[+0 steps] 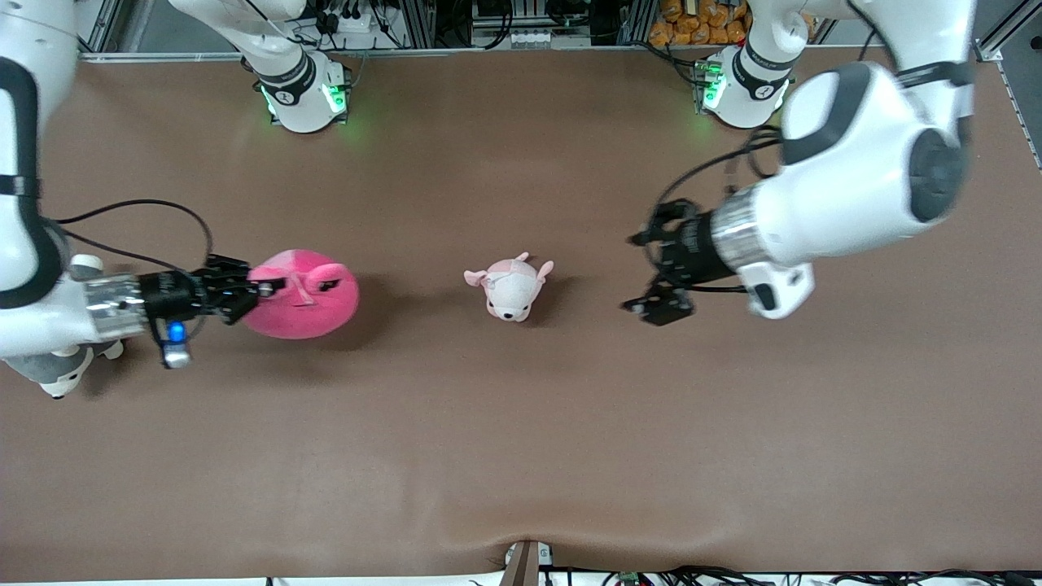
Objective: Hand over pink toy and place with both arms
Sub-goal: 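Carry the plush with the right gripper while the left gripper withdraws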
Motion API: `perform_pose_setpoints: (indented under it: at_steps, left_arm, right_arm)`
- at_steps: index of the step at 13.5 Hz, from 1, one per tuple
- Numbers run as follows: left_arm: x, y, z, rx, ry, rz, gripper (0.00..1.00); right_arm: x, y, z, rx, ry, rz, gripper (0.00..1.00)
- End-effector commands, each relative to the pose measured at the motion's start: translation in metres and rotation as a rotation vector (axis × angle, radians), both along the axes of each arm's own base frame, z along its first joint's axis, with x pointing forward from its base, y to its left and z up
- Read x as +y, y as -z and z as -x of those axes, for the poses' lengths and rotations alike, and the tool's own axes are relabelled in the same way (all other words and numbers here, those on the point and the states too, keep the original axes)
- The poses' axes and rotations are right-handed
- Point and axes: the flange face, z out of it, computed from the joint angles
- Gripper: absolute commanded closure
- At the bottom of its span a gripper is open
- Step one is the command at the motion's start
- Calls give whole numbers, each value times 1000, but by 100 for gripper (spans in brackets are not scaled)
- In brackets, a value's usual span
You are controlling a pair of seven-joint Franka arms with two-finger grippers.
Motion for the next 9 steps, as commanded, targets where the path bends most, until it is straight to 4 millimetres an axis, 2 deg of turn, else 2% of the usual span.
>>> perform_pose_setpoints:
  at_steps: [1, 2, 4, 5, 9]
  left_arm:
    - [42, -10, 18, -33, 276, -135, 0]
    - [63, -12, 18, -49, 350, -191, 0]
    - [100, -17, 14, -83, 474, -213, 0]
    - [112, -28, 15, -116, 521, -209, 0]
    - [142, -41, 15, -187, 762, -223, 0]
  right_arm:
    - [-51, 42, 14, -2, -19, -47, 100]
    - [-62, 56, 20, -12, -30, -83, 100]
    - [-71, 87, 30, -17, -43, -141, 100]
    - [-73, 94, 34, -21, -44, -163, 100]
    - [-84, 122, 39, -57, -36, -199, 100]
